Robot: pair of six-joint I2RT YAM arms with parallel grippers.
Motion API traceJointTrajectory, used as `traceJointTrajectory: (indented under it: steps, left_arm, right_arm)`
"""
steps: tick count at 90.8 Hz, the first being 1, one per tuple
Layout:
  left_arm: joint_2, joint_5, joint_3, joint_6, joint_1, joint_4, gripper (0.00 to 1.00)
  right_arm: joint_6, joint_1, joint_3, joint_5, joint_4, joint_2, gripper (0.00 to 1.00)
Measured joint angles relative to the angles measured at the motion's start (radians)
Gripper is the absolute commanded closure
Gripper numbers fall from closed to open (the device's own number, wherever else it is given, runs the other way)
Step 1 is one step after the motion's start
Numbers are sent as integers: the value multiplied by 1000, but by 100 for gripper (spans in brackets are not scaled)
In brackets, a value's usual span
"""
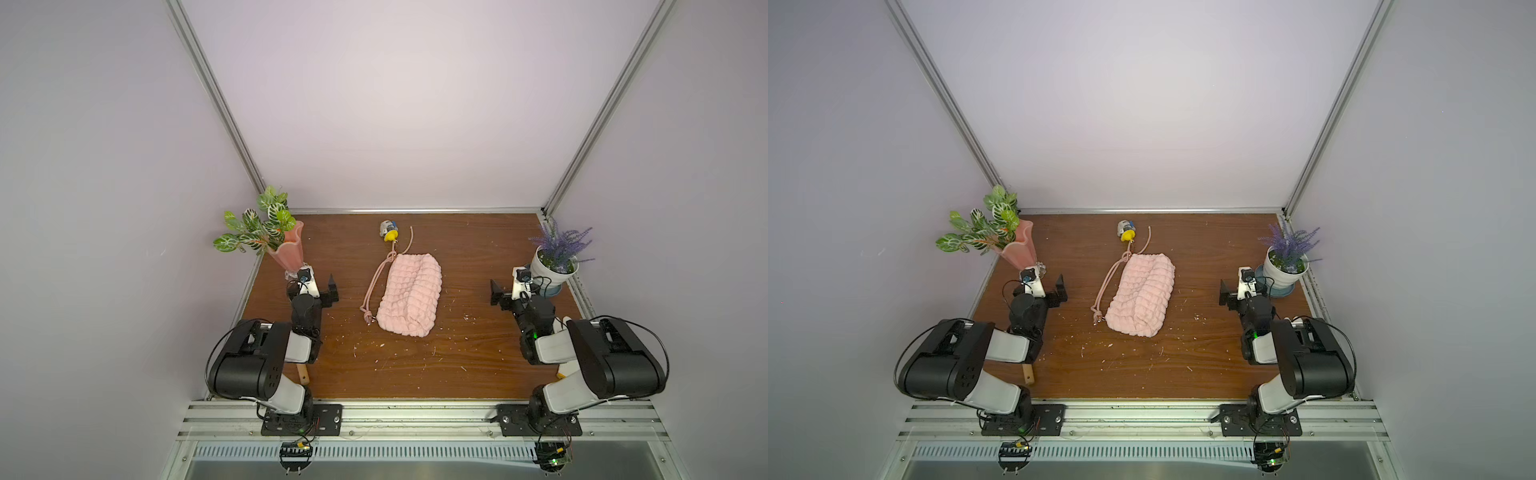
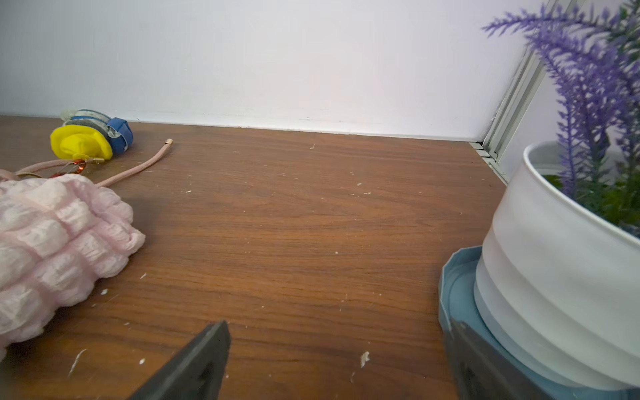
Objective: Remove the decoration from the bag
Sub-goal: Pick up the bag from the center of the board.
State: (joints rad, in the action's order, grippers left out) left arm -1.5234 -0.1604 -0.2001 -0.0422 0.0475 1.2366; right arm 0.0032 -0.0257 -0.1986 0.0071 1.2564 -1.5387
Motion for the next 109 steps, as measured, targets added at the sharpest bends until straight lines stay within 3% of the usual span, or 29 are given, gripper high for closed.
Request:
traceJointTrajectory:
  steps: [45, 54, 66, 77, 92, 109]
  left_arm:
    - [3, 27, -2, 2, -14, -2, 0]
    - [56, 31, -25, 19, -10, -75, 0]
    - [188, 45, -182, 10, 9, -339, 0]
    - [202, 112, -407, -42, 16, -594, 0]
    - [120, 249, -576, -105, 43, -795, 1]
    - [-80, 431, -702, -158, 84, -933, 0]
  right_arm:
    - [-6, 1, -10, -6, 3, 2, 0]
    - [-14, 1, -27, -26, -65, 51, 0]
    - [-15, 1, -74, -73, -220, 220, 0]
    - [-12, -15, -139, -117, -341, 340, 1]
    - [-8, -87, -207, -156, -501, 381, 1]
    - [13, -167, -218, -164, -624, 381, 1]
